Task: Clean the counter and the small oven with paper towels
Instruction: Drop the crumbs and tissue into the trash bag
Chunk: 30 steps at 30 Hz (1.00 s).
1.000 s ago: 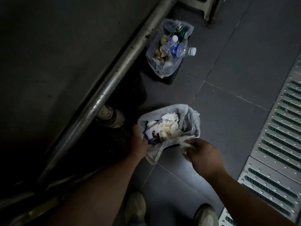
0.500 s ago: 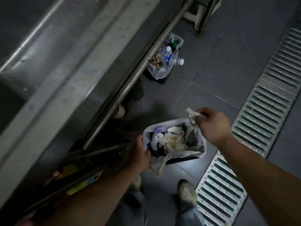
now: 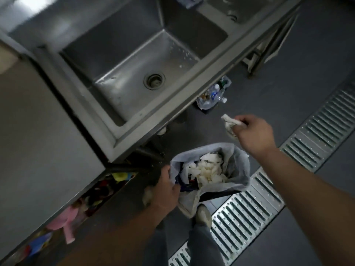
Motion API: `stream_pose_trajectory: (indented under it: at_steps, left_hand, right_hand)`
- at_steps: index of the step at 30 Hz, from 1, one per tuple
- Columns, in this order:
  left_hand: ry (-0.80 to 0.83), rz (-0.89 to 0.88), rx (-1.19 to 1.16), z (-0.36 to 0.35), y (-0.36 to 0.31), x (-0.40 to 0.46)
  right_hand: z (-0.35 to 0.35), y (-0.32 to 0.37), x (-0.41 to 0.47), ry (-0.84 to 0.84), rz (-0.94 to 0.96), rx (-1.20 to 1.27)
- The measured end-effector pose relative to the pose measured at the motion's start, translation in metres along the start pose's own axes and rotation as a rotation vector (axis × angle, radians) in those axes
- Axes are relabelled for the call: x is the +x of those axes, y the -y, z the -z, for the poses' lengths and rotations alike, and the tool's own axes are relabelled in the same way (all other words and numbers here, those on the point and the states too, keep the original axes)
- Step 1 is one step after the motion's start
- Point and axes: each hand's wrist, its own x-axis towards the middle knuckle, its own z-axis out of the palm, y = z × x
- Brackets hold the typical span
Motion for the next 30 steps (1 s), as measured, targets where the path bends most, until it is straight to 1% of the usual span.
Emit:
stream_pose_trajectory:
  at_steps: [5, 9, 12, 15, 20, 22, 26, 30]
  left_hand:
    - [-0.090, -0.015, -0.115, 0.022, -0.010, -0.060]
    - [-0.184, 0.086, -0.220, 0.051, 0.002, -0.088]
    - [-0.246, 0.101, -0.314, 0.075, 0.022, -0.113]
    - [-0.291, 0.112, -0.406, 0.097, 0.057, -0.144]
    - [-0.354, 0.122, -0.533, 0.143, 0.141, -0.204]
    - [-0.388, 0.132, -0.574, 0.164, 0.187, -0.235]
    - [-0.456, 0.219, -0.643, 0.205, 0.277, -0.297]
    - [-0.567, 0.299, -0.599, 0.242, 0.360, -0.362]
  right_hand:
    - [0.013, 0.035, -0.035, 0.066, 0.069, -0.012]
    - [0.007, 0.072, -0.069, 0.114, 0.130, -0.019]
    - [-0.010, 0.105, -0.096, 0.149, 0.206, -0.027]
    - [-0.039, 0.141, -0.130, 0.205, 0.305, -0.067]
    - [-0.112, 0.215, -0.205, 0.301, 0.473, -0.124]
    - [-0.149, 0.248, -0.246, 0.329, 0.544, -0.157]
    - [-0.219, 0.311, -0.331, 0.415, 0.637, -0.171]
    - [-0.282, 0.361, -0.416, 0.475, 0.738, -0.218]
